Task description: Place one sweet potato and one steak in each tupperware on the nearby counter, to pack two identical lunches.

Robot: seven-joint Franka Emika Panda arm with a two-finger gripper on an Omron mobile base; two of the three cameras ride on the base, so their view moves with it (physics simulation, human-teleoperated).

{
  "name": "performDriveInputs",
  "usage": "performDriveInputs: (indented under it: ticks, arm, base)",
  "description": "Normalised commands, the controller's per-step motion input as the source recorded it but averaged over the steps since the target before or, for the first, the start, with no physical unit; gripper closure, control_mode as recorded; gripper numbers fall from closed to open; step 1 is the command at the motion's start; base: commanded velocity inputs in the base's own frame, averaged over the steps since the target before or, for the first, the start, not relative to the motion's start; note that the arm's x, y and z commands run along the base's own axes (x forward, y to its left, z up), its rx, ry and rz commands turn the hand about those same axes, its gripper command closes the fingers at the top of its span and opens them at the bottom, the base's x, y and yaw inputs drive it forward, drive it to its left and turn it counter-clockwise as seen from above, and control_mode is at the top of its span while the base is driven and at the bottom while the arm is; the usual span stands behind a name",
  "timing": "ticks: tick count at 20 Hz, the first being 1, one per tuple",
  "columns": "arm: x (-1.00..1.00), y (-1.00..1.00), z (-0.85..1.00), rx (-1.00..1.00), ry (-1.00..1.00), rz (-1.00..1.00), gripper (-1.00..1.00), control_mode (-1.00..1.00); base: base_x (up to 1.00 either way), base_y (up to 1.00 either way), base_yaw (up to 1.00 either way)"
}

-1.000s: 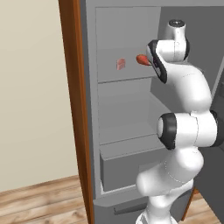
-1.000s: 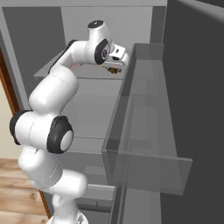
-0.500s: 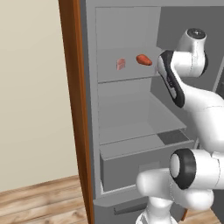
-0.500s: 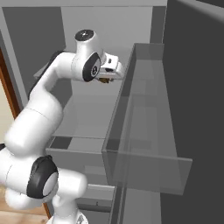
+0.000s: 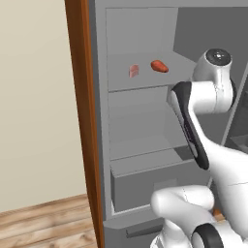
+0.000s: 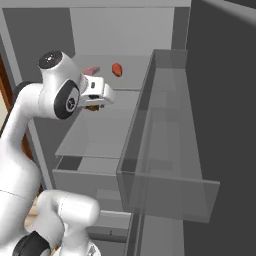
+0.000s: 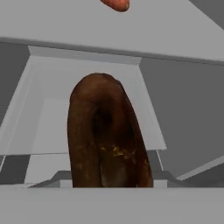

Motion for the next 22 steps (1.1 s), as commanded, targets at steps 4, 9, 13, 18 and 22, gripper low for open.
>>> performDriveInputs:
  ticks: [4, 9, 13, 18, 22]
  arm:
    - [-1.0, 0.04, 0.0, -0.05, 0.02, 0.19, 1.0, -1.0]
    - [-1.0, 0.0, -0.01, -0.03, 0.0, 0.24, 1.0, -1.0]
    - [-0.5, 0.01, -0.05, -0.01, 0.0, 0.12, 1.0, 1.0]
    - [0.0, 0.0, 0.0, 0.0, 0.0, 0.0, 1.0, 1.0]
    - [0.0, 0.0, 0.0, 0.0, 0.0, 0.0, 1.0, 1.0]
  base:
    - [0.0, 0.0, 0.0]
    - [0.0, 0.0, 0.0]
    - [-0.5, 0.07, 0.1]
    - [-1.0, 0.48, 0.03]
    - [-1.0, 0.07, 0.0]
